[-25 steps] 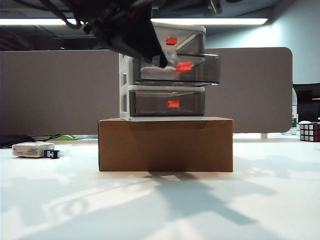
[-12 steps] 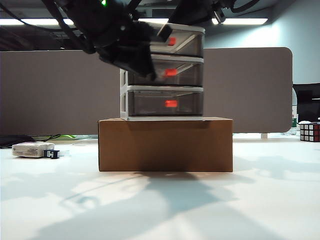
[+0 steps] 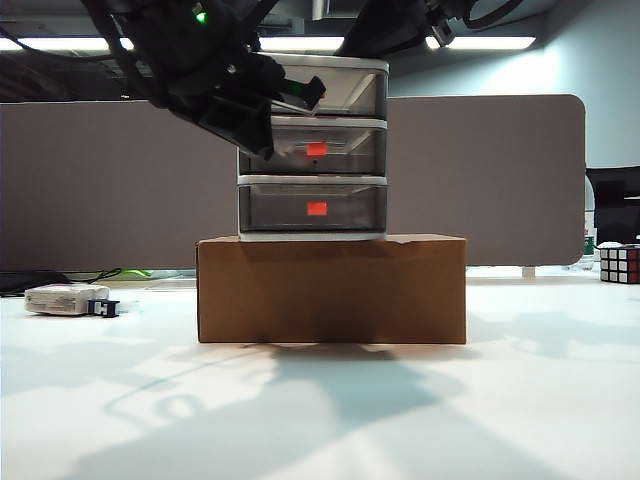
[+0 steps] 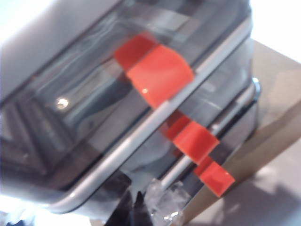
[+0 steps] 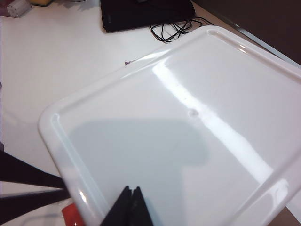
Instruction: Open the second layer of the drawer on the table, pick up the earphone case on the table and put it in, and finally close the drawer.
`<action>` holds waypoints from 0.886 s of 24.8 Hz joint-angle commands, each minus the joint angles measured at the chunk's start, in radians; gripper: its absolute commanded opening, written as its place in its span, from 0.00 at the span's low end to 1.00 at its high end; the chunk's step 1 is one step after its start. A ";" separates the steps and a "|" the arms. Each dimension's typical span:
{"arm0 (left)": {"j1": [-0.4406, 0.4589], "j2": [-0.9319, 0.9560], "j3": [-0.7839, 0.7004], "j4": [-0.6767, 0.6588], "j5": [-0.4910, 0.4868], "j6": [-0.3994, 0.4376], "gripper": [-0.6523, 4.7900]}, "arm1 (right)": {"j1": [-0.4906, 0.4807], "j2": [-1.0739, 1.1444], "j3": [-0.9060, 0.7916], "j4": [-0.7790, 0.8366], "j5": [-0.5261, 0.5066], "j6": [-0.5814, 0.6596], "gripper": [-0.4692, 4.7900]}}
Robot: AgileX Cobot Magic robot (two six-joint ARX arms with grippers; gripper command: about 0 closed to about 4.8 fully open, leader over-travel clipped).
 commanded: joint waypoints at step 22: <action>-0.045 -1.171 -0.291 -0.393 0.193 0.002 0.11 | -0.028 -0.735 -0.413 -0.144 0.124 0.039 0.08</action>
